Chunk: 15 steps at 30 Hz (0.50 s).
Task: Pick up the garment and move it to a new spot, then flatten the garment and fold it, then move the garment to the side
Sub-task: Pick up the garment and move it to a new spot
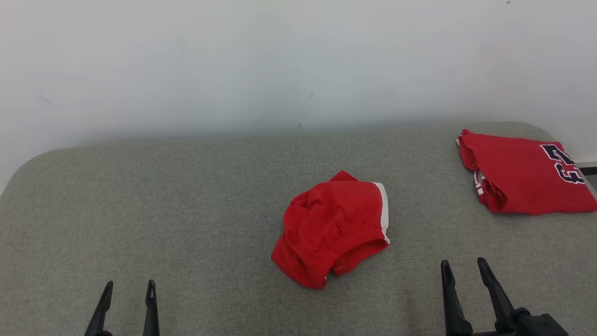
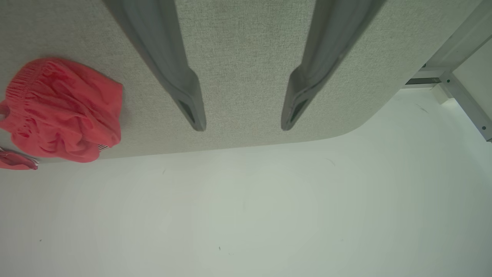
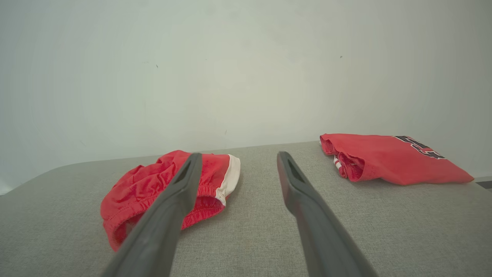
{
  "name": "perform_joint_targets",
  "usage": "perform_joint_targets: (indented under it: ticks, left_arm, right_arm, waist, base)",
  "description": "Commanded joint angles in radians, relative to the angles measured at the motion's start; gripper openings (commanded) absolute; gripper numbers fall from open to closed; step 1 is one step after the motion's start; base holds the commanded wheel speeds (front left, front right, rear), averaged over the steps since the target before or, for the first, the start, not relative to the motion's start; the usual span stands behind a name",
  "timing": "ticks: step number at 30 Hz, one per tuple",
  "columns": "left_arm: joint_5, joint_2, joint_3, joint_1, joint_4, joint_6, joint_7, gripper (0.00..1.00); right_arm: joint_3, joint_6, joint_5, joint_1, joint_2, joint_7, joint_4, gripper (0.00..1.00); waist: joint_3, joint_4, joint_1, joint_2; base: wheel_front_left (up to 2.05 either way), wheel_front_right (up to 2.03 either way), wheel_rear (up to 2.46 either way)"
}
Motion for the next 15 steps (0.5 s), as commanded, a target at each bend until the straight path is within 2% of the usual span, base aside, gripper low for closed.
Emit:
perform_joint_targets:
  ticks: [1,15]
  left_arm:
    - [0.001,0.002,-0.001,-0.009,-0.003,0.004,0.000,1.00]
    - [-0.017,0.007,-0.005,-0.012,-0.002,0.009,0.000,1.00]
  right_arm:
    - [0.000,-0.003,-0.006,0.011,0.003,0.003,-0.002,1.00]
    - [0.005,-0.003,-0.012,0.008,0.003,0.010,-0.001,1.00]
  waist:
    - [0.000,0.000,0.0000,0.0000]
    - [-0.002,0.004,0.0000,0.0000]
  base:
    - [0.00,0.00,0.00]
    - [0.00,0.00,0.00]
